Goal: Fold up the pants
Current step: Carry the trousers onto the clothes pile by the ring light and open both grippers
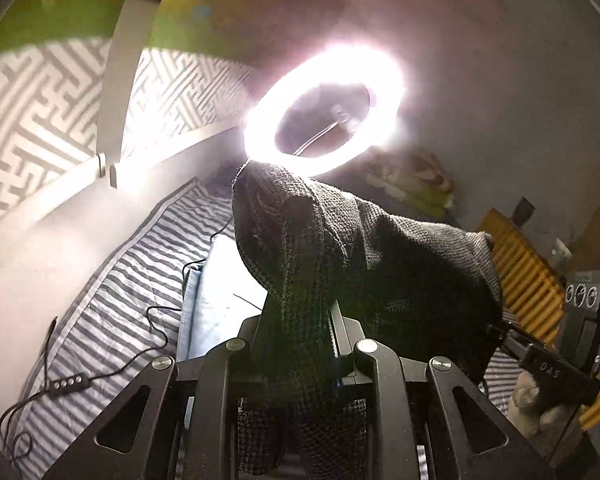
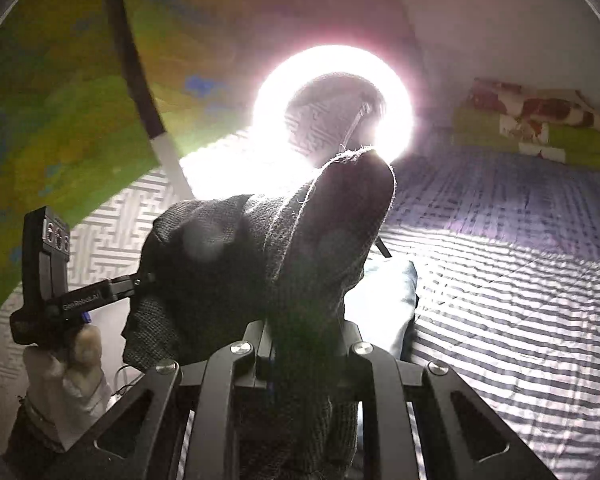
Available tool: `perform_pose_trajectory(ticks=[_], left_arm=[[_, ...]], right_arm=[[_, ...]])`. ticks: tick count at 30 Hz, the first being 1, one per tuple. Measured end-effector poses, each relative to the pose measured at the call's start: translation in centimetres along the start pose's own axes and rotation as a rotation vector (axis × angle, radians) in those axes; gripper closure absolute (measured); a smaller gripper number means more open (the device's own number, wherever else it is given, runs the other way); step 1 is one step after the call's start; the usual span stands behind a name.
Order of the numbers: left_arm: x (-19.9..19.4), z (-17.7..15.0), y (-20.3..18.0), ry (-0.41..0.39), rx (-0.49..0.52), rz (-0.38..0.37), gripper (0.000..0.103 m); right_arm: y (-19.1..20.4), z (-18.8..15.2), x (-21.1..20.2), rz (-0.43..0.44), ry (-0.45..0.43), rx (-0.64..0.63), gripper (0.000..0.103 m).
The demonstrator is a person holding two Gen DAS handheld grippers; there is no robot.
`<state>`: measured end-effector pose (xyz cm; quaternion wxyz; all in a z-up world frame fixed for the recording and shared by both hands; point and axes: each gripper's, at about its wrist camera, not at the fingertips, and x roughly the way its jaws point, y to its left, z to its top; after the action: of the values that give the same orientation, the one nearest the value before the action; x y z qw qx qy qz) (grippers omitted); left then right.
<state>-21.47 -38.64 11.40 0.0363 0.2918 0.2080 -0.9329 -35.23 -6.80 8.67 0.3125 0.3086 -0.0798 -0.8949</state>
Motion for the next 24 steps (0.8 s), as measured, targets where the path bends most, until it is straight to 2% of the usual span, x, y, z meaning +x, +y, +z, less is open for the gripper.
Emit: perform_pose_trajectory(ticks=[4, 5, 6, 7, 8, 9, 10, 11, 13, 15, 17, 20, 23, 24], left_arm=[[5.1, -0.1, 2.2, 0.03, 0.01, 0.052, 0.081], [6.4, -0.4, 2.8, 0.035, 0.023, 0.088, 0.08], [8.0, -0.7, 3.4, 0.057, 0.039, 0.133, 0.075], [10.5, -1.3, 4.6, 0.125, 0.029, 0.191, 0.069], [12.1, -1.7, 5.7, 0.183, -0.001, 0.23, 0.065], [12.6, -1.7, 6.5, 0.196, -0.027, 0.23, 0.059], [12.3, -1.8, 7.0, 0.181, -0.058, 0.201, 0.058], [11.5, -1.6, 7.2, 0.148, -0.081, 0.17, 0.058], [10.3, -1.3, 6.4, 0.11, -0.042, 0.184, 0.059], [8.0, -1.4, 5.0, 0.051, 0.007, 0.19, 0.059], [6.7, -1.4, 4.1, 0.029, 0.036, 0.143, 0.059], [5.9, -2.9, 2.2, 0.057, 0.095, 0.092, 0.059], [6.4, -5.1, 1.6, 0.113, 0.147, 0.103, 0.059], [7.1, -5.7, 2.2, 0.134, 0.132, 0.124, 0.059]], right_arm=[[-2.5, -0.3, 5.3, 0.004, 0.036, 0.039, 0.088], [-3.1, -0.6, 6.3, 0.006, 0.045, 0.044, 0.087], [-3.8, -1.0, 7.9, 0.006, 0.062, 0.042, 0.086], [-4.4, -1.5, 9.5, -0.01, 0.088, 0.028, 0.079], [-5.1, -2.2, 11.1, -0.069, 0.129, 0.011, 0.075], [-6.2, -3.0, 12.2, -0.16, 0.168, 0.019, 0.075], [-7.3, -3.5, 13.1, -0.229, 0.191, 0.037, 0.072], [-8.0, -3.7, 12.9, -0.239, 0.183, 0.06, 0.069], [-8.6, -3.6, 11.6, -0.254, 0.134, 0.106, 0.066], [-7.6, -3.0, 10.2, -0.287, 0.094, 0.056, 0.066], [-5.9, -2.9, 8.8, -0.262, 0.062, 0.012, 0.066], [-2.7, -3.5, 7.3, -0.162, 0.058, -0.032, 0.067], [-1.2, -5.7, 7.4, -0.077, 0.13, -0.027, 0.066], [-0.9, -6.2, 7.9, -0.078, 0.152, -0.028, 0.066]])
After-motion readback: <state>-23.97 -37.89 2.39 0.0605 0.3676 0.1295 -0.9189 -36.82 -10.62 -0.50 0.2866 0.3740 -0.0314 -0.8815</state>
